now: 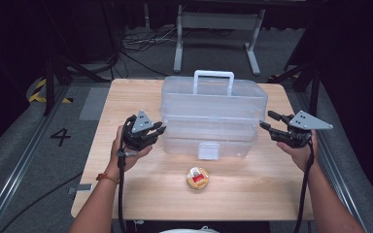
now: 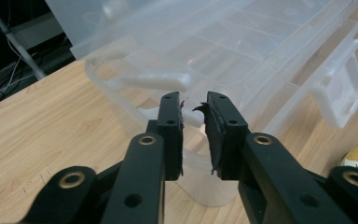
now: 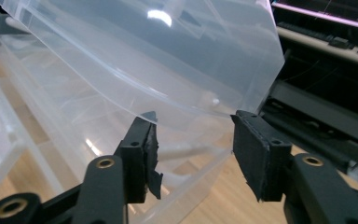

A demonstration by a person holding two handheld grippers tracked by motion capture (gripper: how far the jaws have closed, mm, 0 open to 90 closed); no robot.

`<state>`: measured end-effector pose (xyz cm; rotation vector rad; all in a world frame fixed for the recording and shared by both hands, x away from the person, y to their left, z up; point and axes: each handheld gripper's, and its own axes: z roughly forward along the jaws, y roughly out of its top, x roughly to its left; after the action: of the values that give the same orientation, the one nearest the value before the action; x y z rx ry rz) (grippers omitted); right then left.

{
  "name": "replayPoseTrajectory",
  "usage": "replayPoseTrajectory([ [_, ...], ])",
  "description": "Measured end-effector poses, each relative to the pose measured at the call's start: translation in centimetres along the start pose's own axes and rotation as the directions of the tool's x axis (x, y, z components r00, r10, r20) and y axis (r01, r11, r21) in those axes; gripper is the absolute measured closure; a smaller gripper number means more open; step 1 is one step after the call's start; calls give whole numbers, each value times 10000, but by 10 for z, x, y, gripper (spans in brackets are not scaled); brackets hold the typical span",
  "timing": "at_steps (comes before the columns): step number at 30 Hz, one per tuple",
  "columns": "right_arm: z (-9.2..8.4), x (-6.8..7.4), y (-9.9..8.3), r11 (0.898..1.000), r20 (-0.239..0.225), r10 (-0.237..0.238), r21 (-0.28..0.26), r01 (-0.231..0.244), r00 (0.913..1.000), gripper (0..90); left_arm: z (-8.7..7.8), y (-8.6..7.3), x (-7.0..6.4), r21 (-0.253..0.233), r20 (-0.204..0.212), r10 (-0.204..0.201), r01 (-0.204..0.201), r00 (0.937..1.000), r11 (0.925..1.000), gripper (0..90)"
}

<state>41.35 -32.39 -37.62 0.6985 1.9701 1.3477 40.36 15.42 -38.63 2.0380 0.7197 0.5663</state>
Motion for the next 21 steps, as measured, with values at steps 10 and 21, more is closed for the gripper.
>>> replayPoseTrajectory([
  [10,1,1,15,9991,599,-173,-383,196,9981,568,2,1,-13,221,517,486,-498,9975,9985,645],
  [21,7,8,28,9936,1413,-743,-737,853,9872,679,4,1,-14,311,613,475,-494,9970,9983,566],
])
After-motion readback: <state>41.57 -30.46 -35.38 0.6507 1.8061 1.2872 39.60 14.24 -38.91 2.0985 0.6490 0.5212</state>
